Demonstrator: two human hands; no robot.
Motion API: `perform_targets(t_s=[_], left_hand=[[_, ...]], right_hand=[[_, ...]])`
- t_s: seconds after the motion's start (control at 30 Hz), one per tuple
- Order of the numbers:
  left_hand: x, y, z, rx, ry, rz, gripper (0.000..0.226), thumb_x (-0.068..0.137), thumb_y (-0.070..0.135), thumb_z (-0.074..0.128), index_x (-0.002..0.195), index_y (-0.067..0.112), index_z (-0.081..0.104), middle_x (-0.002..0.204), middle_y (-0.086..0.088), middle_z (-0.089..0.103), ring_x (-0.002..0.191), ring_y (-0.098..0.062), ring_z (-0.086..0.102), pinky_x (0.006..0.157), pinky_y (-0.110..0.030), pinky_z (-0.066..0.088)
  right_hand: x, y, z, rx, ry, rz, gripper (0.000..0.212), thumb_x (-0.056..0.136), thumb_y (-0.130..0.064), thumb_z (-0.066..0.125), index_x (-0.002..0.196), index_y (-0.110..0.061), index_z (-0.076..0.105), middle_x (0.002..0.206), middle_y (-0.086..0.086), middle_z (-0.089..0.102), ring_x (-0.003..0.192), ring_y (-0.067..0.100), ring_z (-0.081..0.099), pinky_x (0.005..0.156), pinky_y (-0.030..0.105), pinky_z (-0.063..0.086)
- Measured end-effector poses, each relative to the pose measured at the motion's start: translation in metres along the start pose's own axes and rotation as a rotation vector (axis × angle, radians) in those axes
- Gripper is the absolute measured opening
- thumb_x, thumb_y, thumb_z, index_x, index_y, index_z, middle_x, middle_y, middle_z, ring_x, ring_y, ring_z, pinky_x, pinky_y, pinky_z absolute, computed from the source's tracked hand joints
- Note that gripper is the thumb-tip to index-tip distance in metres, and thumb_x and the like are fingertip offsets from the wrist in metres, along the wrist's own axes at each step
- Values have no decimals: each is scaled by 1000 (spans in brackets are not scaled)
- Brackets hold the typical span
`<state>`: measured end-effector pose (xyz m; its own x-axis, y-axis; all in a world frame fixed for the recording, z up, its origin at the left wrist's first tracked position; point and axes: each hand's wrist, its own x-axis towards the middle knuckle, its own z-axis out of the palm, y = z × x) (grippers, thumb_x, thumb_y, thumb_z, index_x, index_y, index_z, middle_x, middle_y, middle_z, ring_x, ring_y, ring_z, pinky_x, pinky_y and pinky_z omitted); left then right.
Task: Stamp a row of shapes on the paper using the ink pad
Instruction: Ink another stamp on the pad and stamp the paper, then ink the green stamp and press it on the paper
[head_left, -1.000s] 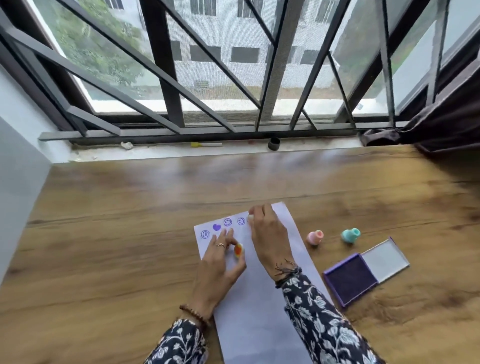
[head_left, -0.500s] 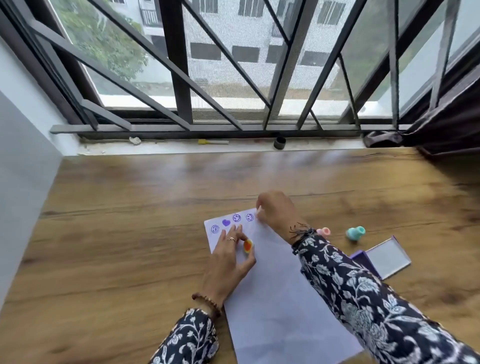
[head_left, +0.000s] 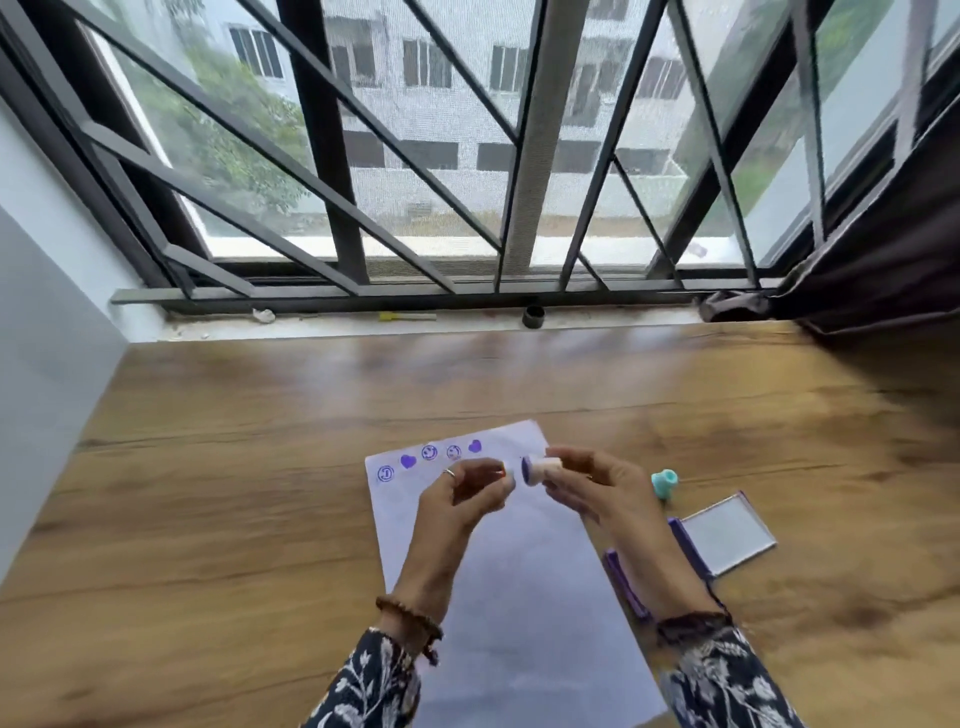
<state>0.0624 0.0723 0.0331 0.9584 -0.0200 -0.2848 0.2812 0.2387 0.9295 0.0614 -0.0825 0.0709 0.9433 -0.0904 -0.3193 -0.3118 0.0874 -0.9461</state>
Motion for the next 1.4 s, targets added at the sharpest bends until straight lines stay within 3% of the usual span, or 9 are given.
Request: perform_targets(t_s=[0.13,0.43,0.6,0.73,0.83,0.97,1.13,1.3,1.4], left_hand=[[-6,2,19,-77,-79,-16,12,79,6,65,88,10,70,82,-5,70,77,-13,62,70,-17,53],[-6,2,59,3,-138,21,19,69,16,71,86,9,73,86,-8,74,84,-20,67,72,-19,55],[-6,-10,80,30,-177,21,19,67,18,72,85,11,74,83,-5,76,84,-17,69,77,-24,57],[0,-39,87,382,-142,126,17,74,6,73,87,17,72,85,0,74,84,-15,68,73,-17,52],[4,-60,83,801,-26,329,28,78,10,69,103,21,64,99,5,65,94,-12,58,79,-17,45],[6,-72,79,1087,44,473,28,82,12,64,110,16,61,106,-4,65,100,-22,54,84,-33,46],[2,-70,81,1020,78,468,17,84,12,63,101,16,62,100,-3,66,95,-19,55,82,-30,44],[-2,-67,81,945,96,474,20,84,10,64,100,20,63,99,2,64,94,-6,50,82,-4,34],[-3,-66,89,873,98,454,22,80,7,67,97,19,64,97,1,66,91,-9,55,81,-4,37]], right_hand=[[-6,-8,-18,-39,-17,-38,24,77,-7,70,100,-5,70,92,10,74,84,14,70,69,14,56],[-9,-16,-60,-44,-24,-117,16,59,-24,79,75,-21,76,80,5,77,80,18,72,72,22,57],[1,-15,-79,-53,8,-84,15,69,-2,74,84,-6,75,75,9,74,69,14,70,62,15,55],[11,0,-88,-456,-12,-134,23,73,-7,71,70,-29,72,63,-15,69,64,-5,64,64,8,48],[17,15,-91,-870,141,-200,13,82,-14,60,86,-22,69,87,-1,59,74,11,62,66,23,47],[21,28,-86,-991,181,-293,15,91,-18,50,102,-16,60,102,4,56,86,24,61,72,34,49],[25,31,-83,-1022,126,-299,19,91,-21,51,109,-17,55,110,4,55,92,26,60,75,36,49],[25,24,-112,-963,317,-337,27,88,-15,54,114,-24,58,115,-2,57,88,22,62,65,28,41],[31,29,-121,-981,222,-246,27,85,-20,60,112,-27,60,113,-3,61,94,19,61,70,28,44]])
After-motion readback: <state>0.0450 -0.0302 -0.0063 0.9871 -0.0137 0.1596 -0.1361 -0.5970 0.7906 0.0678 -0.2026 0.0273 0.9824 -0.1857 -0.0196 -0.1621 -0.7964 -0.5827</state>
